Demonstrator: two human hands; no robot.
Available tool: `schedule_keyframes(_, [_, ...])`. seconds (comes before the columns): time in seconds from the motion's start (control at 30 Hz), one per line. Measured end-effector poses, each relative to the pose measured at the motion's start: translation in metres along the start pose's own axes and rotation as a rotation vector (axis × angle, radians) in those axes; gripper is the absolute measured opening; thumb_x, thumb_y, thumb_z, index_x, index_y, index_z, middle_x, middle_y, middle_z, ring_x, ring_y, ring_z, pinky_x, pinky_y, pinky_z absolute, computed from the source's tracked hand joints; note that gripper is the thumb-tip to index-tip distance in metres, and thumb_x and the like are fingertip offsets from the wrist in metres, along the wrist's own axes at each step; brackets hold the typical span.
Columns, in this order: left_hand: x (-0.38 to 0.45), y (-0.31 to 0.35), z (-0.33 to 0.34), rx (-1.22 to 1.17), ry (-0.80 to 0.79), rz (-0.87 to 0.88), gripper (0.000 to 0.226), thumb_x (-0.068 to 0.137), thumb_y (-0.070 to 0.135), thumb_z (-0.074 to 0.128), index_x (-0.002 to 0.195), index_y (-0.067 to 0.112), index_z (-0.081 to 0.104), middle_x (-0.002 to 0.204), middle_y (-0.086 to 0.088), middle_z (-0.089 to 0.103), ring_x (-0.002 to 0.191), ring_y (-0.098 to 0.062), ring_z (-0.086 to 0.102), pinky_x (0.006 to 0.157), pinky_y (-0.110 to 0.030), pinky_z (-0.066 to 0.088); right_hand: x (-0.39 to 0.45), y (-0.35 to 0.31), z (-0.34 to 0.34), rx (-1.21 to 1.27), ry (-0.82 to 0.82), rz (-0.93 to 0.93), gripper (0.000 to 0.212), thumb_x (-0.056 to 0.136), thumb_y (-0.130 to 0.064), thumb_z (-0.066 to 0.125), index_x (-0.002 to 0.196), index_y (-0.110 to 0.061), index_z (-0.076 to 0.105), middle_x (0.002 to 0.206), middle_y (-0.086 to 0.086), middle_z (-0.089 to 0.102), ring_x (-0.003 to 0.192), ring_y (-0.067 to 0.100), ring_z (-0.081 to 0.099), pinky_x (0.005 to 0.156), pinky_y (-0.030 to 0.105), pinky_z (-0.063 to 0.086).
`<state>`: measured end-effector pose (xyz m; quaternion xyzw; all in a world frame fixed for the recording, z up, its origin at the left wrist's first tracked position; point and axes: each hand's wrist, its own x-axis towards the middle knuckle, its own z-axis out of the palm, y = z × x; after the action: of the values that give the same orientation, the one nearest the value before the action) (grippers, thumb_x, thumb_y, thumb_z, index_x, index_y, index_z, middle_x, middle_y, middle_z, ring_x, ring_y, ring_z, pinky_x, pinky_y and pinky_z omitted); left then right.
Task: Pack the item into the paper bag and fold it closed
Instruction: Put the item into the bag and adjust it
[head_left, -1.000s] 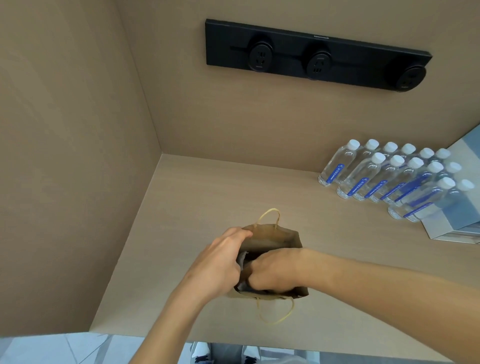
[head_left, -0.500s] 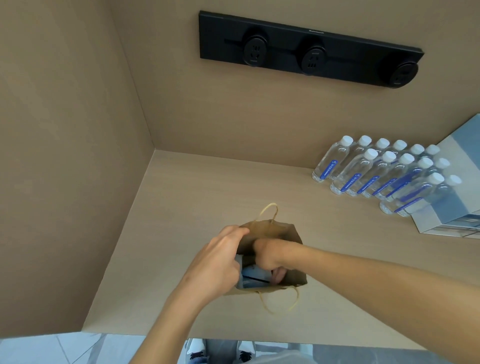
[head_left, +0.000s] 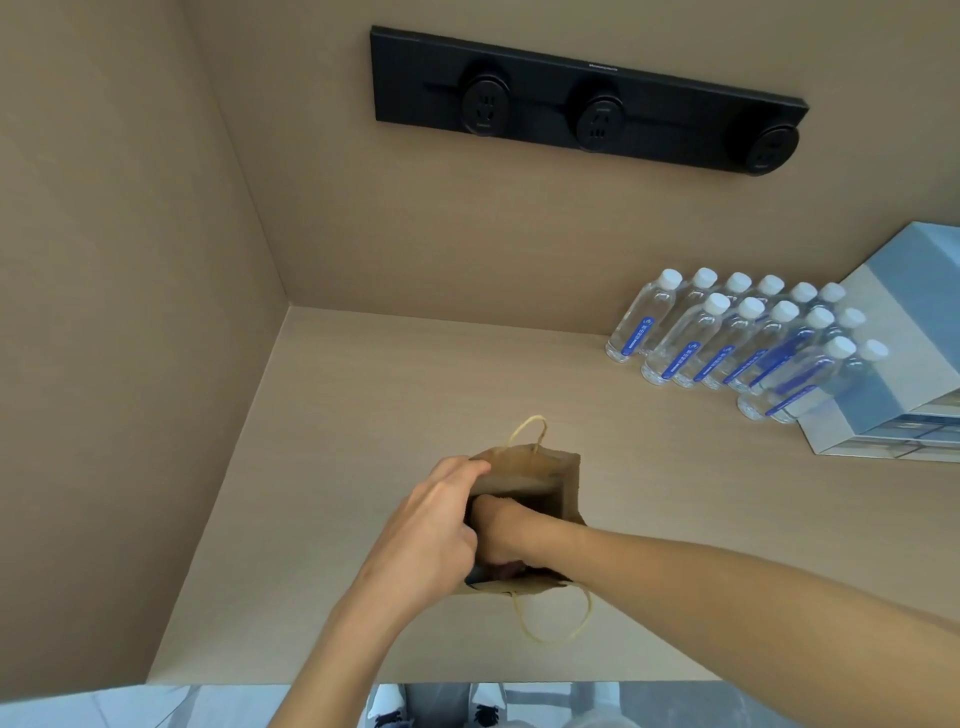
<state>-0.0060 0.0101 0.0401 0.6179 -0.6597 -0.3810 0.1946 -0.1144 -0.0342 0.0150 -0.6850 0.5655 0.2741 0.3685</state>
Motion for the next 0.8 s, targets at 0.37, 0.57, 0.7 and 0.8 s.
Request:
schedule_keyframes(0.37, [0.004, -0.011, -0.005, -0.042, 0.037, -0.017, 0.072, 0.075, -0.009, 0.043, 0.139, 0.025, 0.048, 0.144, 0.009, 0.046, 0.116, -0.016, 0.052, 0.095, -0.021, 0.04, -0.014, -0.01, -0.019, 0.321, -0.047, 0.056, 0.013, 0.086, -0.004, 0.048, 0.081, -0.006, 0.059, 0.087, 0.018, 0.066, 0.071, 0.028, 0.062, 0.066, 0.035, 0.055])
schedule_keyframes(0.57, [0.004, -0.01, -0.006, -0.053, 0.018, 0.011, 0.073, 0.074, -0.009, 0.043, 0.138, 0.025, 0.048, 0.142, 0.006, 0.048, 0.126, -0.017, 0.048, 0.103, -0.025, 0.04, -0.045, -0.007, -0.051, -0.435, 0.129, -0.108, 0.019, 0.089, -0.008, 0.052, 0.106, -0.004, 0.059, 0.07, 0.006, 0.049, 0.054, 0.021, 0.052, 0.042, 0.03, 0.04])
schedule_keyframes(0.7, [0.005, -0.007, -0.006, -0.061, 0.012, 0.03, 0.069, 0.075, -0.008, 0.045, 0.136, 0.025, 0.05, 0.136, 0.004, 0.052, 0.12, -0.016, 0.052, 0.099, -0.027, 0.044, -0.053, -0.011, -0.064, -0.614, 0.126, -0.115, 0.021, 0.089, -0.011, 0.056, 0.109, -0.006, 0.06, 0.07, 0.005, 0.05, 0.055, 0.019, 0.05, 0.041, 0.03, 0.036])
schedule_keyframes(0.8, [0.005, -0.006, -0.005, -0.034, 0.02, 0.029, 0.069, 0.076, -0.009, 0.045, 0.137, 0.024, 0.049, 0.138, 0.004, 0.051, 0.121, -0.017, 0.051, 0.097, -0.022, 0.04, -0.053, -0.011, -0.066, -0.769, 0.087, -0.111, 0.006, 0.089, -0.013, 0.055, 0.096, -0.013, 0.054, 0.069, 0.004, 0.049, 0.056, 0.019, 0.047, 0.045, 0.032, 0.035])
